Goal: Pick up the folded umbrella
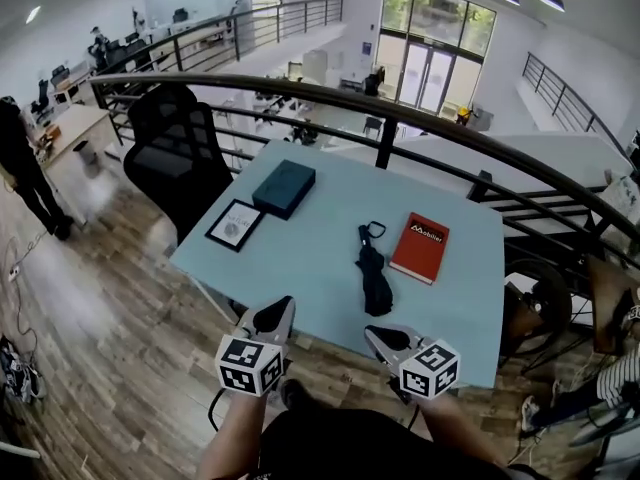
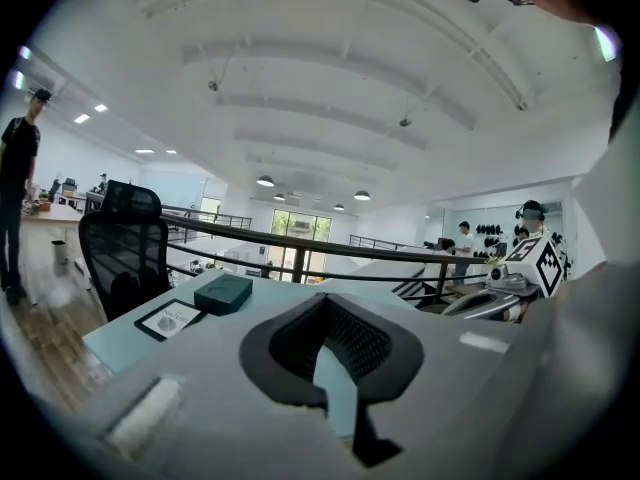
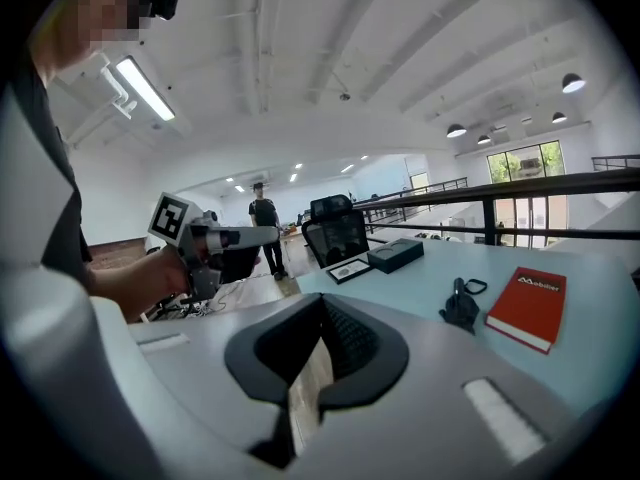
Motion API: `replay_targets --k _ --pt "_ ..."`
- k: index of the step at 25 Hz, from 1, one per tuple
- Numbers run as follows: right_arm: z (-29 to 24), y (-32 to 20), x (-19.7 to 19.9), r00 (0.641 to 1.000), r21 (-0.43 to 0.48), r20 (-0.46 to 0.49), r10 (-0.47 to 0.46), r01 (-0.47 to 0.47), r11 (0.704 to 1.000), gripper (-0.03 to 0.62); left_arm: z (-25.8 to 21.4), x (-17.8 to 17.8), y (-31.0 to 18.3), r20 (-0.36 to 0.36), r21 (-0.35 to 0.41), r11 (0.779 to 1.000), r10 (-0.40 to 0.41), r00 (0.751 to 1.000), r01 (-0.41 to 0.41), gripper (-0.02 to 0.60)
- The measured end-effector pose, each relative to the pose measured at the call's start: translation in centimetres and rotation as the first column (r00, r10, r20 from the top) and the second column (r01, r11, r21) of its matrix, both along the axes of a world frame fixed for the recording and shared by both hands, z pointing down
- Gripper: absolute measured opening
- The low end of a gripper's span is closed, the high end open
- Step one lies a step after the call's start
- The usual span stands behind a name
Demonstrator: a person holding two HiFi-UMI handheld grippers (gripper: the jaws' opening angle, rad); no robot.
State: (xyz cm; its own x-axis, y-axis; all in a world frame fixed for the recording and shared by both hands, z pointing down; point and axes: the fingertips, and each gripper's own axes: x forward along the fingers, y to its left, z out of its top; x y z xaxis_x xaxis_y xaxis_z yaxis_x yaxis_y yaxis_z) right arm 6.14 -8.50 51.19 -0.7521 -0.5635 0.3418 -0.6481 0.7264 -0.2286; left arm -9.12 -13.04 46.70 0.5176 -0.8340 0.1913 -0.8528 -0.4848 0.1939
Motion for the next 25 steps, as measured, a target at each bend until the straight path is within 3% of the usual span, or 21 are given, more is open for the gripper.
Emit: replay_targets --k 3,6,10,15,20,25 --pt "-0.9 -3.7 -3.9 1.000 0.013 -0.006 -0.024 0.024 1.000 0.000 -0.7 -2.9 -4.0 0.001 0.004 1.000 0.017 1.000 -0.017 0.006" --pt "-1.7 -7.9 -6.1 1.000 0.022 0.000 0.008 -0.008 1.000 0.000 -0.8 -5.3 -7.1 0.010 0.003 0.999 0.034 0.999 -0.034 0.006" --pt "-1.1 -11.1 -7.5 1.000 0.004 -0.017 0.024 -0.024 1.000 0.000 -0.3 -7.5 -9.7 0.036 -0.009 0.999 0.050 0.998 -0.050 0.006" --pt "0.5 -13.3 -8.5 0.999 -0.042 -0.036 0.006 -0.007 0.999 0.000 -0.1 -9.5 -11.8 0.017 -0.017 1.000 0.011 1.000 -0.011 0.006" --pt "0.2 -15.5 -7.7 1.000 -0.038 -0.014 -0.015 0.014 0.999 0.000 0.7 -7.6 -13.8 -0.004 -0.051 0.999 0.013 1.000 -0.013 0.006" --pt "0.8 -17.2 -2.7 0.999 -0.060 0.003 0.033 -0.033 0.998 0.000 1.0 -3.1 -16.5 -0.024 -0.090 0.995 0.035 0.999 -0.037 0.006"
